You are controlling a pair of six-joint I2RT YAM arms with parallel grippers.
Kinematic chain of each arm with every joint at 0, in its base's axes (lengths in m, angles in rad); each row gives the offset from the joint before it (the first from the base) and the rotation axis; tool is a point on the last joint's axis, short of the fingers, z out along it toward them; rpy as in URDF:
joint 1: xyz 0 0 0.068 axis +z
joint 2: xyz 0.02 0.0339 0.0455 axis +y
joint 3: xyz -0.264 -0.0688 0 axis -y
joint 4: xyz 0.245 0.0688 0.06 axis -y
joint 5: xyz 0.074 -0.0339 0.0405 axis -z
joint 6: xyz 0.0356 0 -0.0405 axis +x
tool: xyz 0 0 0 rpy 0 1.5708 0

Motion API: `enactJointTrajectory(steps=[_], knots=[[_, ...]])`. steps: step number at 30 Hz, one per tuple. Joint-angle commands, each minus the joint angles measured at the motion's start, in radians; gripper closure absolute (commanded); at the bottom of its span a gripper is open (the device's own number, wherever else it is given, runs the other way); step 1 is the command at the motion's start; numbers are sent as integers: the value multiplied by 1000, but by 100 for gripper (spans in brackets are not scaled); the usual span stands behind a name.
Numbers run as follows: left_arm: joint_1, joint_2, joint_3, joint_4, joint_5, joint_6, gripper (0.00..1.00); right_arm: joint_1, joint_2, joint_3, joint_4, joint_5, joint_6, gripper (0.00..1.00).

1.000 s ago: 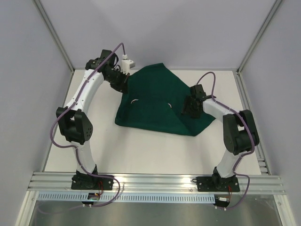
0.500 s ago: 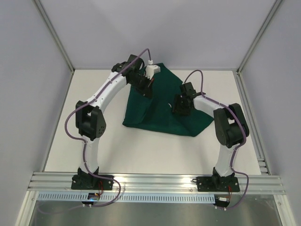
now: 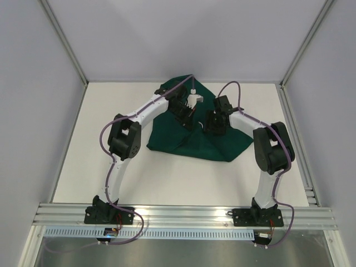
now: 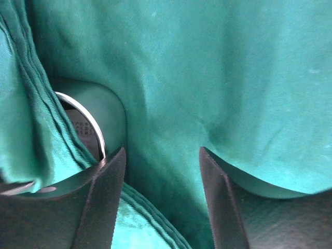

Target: Prepare the surgical pack

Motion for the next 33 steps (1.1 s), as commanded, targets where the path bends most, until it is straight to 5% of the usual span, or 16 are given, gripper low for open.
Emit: enactJointTrajectory(steps=[1, 3, 7, 12, 19, 23, 33], knots=[[-9, 12, 39, 76, 22, -29, 90, -1, -34, 56, -25, 39, -17, 38], [-9, 15, 39, 87, 33, -32, 85, -3, -65, 58, -46, 69, -12, 35], [-9, 11, 49, 98, 74, -37, 61, -34, -129, 46, -72, 147, 0, 31], [-14, -23, 75, 79, 160, -11, 47, -115, -258, -38, -68, 171, 14, 29], [-17, -120, 107, 19, 258, 41, 44, -372, -339, -170, -54, 146, 8, 29], [-6, -199, 69, -57, 125, 87, 44, -474, -300, -207, -24, 87, 3, 30], [291, -295, -166, -34, -15, 5, 45, -548, -128, -232, 108, -84, 17, 38]])
